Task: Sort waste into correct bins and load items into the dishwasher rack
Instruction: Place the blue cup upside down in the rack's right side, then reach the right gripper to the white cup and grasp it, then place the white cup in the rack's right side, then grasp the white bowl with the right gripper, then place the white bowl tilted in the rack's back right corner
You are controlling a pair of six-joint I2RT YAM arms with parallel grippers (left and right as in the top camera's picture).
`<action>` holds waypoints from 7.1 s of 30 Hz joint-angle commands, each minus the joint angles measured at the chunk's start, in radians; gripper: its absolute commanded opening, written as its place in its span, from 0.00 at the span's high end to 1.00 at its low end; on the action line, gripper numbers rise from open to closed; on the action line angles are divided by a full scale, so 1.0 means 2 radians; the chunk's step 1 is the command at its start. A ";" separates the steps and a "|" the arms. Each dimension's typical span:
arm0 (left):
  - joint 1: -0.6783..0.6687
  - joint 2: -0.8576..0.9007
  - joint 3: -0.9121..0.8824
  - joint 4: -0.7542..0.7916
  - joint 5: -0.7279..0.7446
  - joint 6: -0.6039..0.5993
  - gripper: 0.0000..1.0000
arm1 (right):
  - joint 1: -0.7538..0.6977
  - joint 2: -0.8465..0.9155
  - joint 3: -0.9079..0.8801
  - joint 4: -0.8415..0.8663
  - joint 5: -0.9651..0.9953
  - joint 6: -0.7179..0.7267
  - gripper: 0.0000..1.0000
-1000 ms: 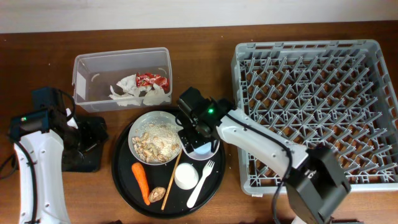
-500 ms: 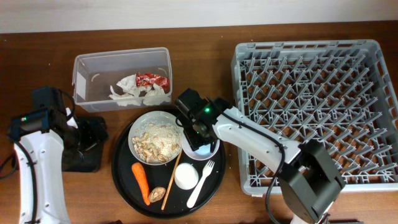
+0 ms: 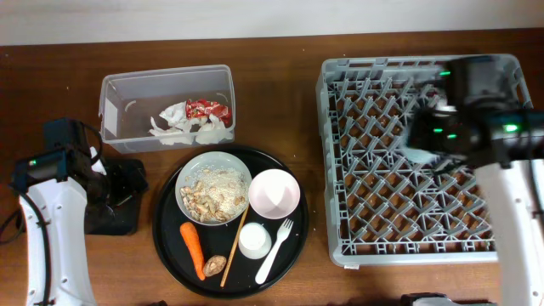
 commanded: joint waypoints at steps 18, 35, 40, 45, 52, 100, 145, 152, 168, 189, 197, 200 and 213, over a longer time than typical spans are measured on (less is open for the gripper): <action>0.003 0.001 -0.001 0.001 -0.005 -0.005 0.01 | -0.342 0.009 -0.113 0.072 0.000 -0.013 0.38; 0.003 0.001 -0.001 0.001 -0.005 -0.005 0.01 | -0.364 0.037 -0.212 0.206 -0.047 -0.005 0.25; 0.003 0.001 -0.001 0.001 -0.006 -0.005 0.01 | -0.364 0.037 -0.212 0.199 -0.084 -0.006 0.15; 0.003 0.001 -0.001 0.001 -0.005 -0.005 0.01 | -0.282 0.009 -0.179 0.171 -0.299 -0.143 0.15; 0.003 0.001 -0.001 0.001 -0.005 -0.005 0.01 | 0.065 -0.018 -0.179 0.139 -0.294 -0.179 0.13; 0.003 0.001 -0.001 0.001 -0.006 -0.005 0.01 | -0.161 0.066 0.040 0.104 -0.023 -0.059 0.37; 0.003 0.001 -0.001 0.001 -0.005 -0.005 0.01 | 0.272 0.254 -0.024 0.091 -0.168 -0.165 0.12; 0.003 0.001 -0.001 0.001 -0.005 -0.005 0.01 | 0.291 0.267 -0.132 0.204 -0.168 -0.162 0.25; 0.003 0.001 -0.001 0.001 -0.005 -0.005 0.01 | 0.276 0.140 0.072 0.094 0.161 -0.121 0.96; 0.003 0.001 -0.001 0.001 -0.005 -0.005 0.01 | -0.090 0.304 0.076 0.383 0.535 -0.117 0.96; 0.003 0.001 -0.001 0.001 -0.005 -0.005 0.01 | -0.088 0.368 0.067 0.389 0.506 -0.121 0.96; 0.003 0.001 -0.001 0.001 -0.005 -0.005 0.01 | -0.074 0.368 0.058 0.385 0.500 -0.121 0.96; 0.003 0.001 -0.001 0.001 -0.005 -0.005 0.01 | -0.035 0.368 0.009 0.344 0.484 -0.110 0.96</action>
